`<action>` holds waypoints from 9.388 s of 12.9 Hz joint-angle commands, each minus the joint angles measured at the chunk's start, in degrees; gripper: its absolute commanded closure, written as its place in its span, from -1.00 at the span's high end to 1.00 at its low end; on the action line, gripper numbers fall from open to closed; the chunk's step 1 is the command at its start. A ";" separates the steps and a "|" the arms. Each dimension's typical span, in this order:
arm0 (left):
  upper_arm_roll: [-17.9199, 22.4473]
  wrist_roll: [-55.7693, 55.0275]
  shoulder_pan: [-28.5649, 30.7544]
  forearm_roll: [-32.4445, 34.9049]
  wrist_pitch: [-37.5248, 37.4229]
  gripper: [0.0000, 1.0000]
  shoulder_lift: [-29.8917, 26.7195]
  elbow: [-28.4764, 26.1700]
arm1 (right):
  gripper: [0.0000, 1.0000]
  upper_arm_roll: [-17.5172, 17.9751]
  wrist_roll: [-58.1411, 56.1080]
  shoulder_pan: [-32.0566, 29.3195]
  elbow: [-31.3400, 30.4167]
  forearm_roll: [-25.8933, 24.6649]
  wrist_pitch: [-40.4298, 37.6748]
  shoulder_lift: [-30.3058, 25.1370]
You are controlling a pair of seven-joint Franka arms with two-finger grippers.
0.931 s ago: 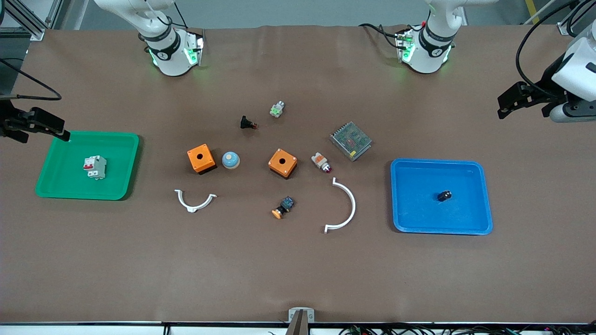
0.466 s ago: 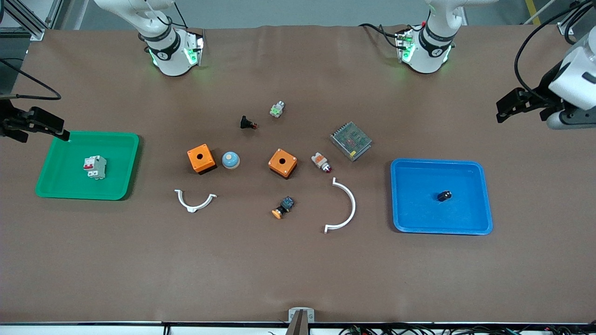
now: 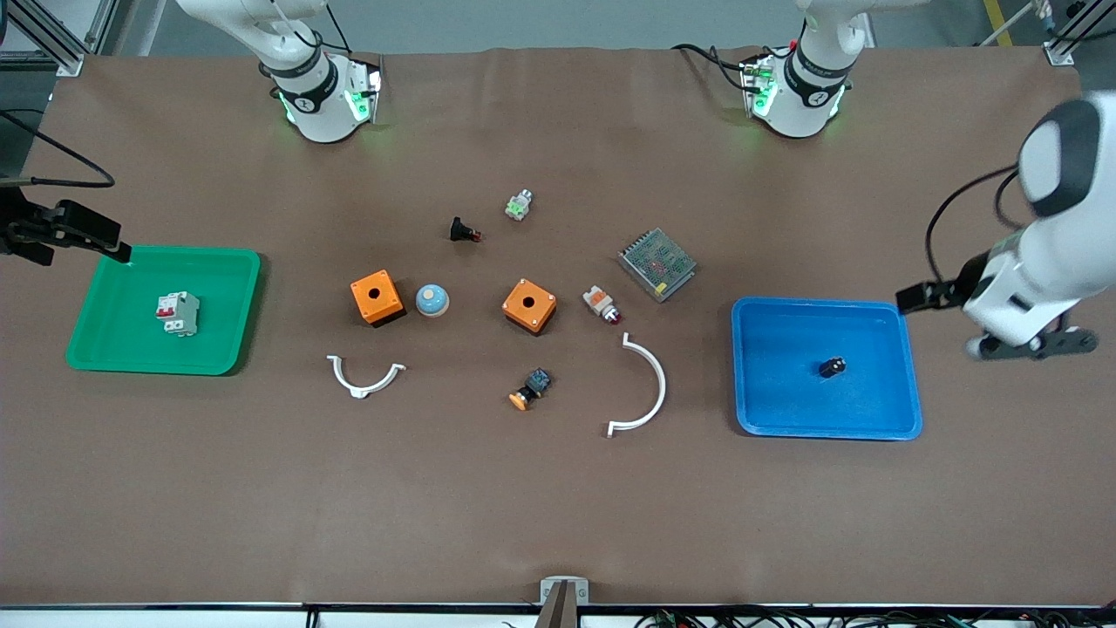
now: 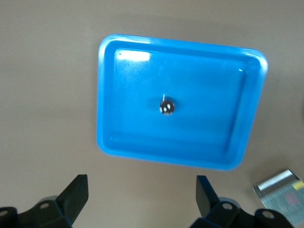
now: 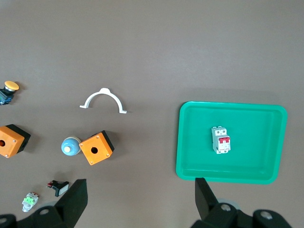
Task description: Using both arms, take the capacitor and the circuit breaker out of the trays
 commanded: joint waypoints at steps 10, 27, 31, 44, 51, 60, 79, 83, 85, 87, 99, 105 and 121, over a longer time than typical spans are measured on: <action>-0.88 -3.39 -0.11 -0.55 22.13 0.50 17.68 -5.69 | 1.00 0.83 -4.69 -10.69 -14.20 -9.61 16.92 9.42; -3.78 -16.63 -9.76 -0.47 15.64 -1.00 13.73 1.76 | 1.00 0.74 -27.27 -19.41 -28.02 -9.78 34.87 22.17; -3.60 -32.62 -20.39 0.06 15.63 -1.00 21.44 12.74 | 1.00 0.65 -29.12 -19.32 -30.14 -10.13 35.31 22.08; -3.08 -53.40 -31.31 -0.11 24.34 -0.33 37.81 21.91 | -0.93 5.04 -27.90 -17.66 -14.27 -9.88 18.91 21.29; -2.38 -55.34 -30.44 0.24 19.62 1.00 32.03 22.08 | -0.97 6.19 -7.30 0.15 -5.18 2.93 13.51 22.60; 2.81 -39.55 -23.16 3.57 1.24 1.00 11.64 21.47 | -0.95 6.28 23.87 21.98 -0.35 5.07 20.88 31.39; 2.29 3.10 -5.74 0.08 -18.20 1.00 -10.87 15.50 | 1.00 3.21 25.19 19.45 7.74 4.63 19.67 26.58; 2.37 3.99 -3.54 -2.31 -18.12 1.00 -15.69 10.50 | 1.00 -5.47 17.58 17.77 8.09 2.79 10.47 17.11; 2.55 3.99 -3.45 -2.31 -18.12 1.00 -18.25 8.46 | 1.00 -6.03 11.95 11.04 8.00 3.22 4.33 11.65; 2.55 3.90 -3.37 -2.31 -18.20 1.00 -18.18 8.54 | 1.00 -5.41 1.79 5.05 8.00 3.31 0.95 8.65; 2.02 3.03 -3.63 -3.01 -17.68 1.00 -17.65 8.55 | 1.00 -5.24 3.05 5.20 -3.67 1.65 4.99 -2.87; 1.14 2.94 -3.80 -3.10 -17.76 1.00 -17.56 8.46 | 1.00 -5.32 2.52 5.11 -5.53 0.94 2.44 -5.78; -0.35 3.11 -4.25 -2.22 -19.17 1.00 -15.89 10.13 | 1.00 -4.53 2.34 6.43 -6.14 -3.02 2.26 -7.54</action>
